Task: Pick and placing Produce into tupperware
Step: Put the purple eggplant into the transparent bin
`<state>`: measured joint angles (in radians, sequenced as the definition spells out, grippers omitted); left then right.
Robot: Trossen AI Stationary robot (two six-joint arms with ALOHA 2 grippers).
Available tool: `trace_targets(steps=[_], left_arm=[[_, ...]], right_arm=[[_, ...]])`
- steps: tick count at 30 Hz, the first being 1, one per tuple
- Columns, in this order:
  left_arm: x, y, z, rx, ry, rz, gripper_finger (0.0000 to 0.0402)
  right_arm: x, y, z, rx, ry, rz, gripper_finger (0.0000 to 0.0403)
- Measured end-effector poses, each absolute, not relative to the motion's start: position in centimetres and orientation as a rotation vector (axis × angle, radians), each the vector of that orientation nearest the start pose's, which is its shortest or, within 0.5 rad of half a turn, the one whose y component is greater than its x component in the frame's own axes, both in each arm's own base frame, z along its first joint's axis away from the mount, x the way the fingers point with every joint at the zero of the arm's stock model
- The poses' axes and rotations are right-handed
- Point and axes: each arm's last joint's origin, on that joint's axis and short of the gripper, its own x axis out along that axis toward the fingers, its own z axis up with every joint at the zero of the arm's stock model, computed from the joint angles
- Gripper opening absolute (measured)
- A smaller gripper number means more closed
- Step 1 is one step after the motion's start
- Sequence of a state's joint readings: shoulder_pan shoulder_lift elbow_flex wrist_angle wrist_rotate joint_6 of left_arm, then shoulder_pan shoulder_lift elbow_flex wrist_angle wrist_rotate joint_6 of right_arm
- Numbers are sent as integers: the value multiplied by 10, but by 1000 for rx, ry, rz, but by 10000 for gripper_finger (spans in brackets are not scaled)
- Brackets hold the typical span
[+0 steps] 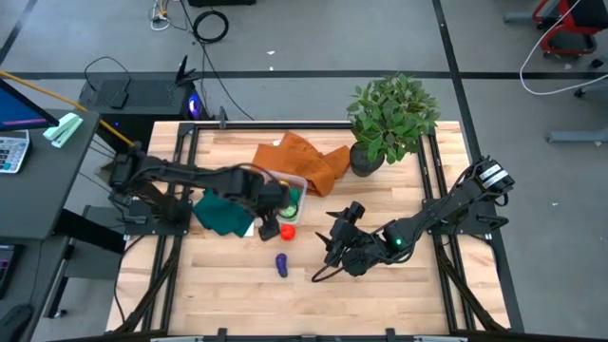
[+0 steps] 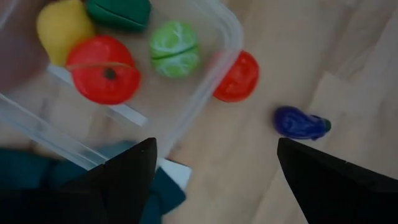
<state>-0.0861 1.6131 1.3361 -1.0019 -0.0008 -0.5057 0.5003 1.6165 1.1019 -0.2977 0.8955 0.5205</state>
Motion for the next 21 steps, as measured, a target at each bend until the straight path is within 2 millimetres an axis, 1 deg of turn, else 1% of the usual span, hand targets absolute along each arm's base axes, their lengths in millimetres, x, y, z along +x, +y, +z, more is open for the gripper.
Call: trace_targets(steps=[6,12,16,21], left_arm=[[306,-56,265,-380,1244,299,341],[301,-84,266,-386,1206,334,341],[301,-102,268,-409,1143,311,341],[303,-124,272,-441,1018,300,341]], right_arm=[[304,141,236,-22,515,-496,267],[302,148,235,-27,559,-405,267],[298,157,234,-64,598,-305,267],[292,171,232,-55,677,-101,267]])
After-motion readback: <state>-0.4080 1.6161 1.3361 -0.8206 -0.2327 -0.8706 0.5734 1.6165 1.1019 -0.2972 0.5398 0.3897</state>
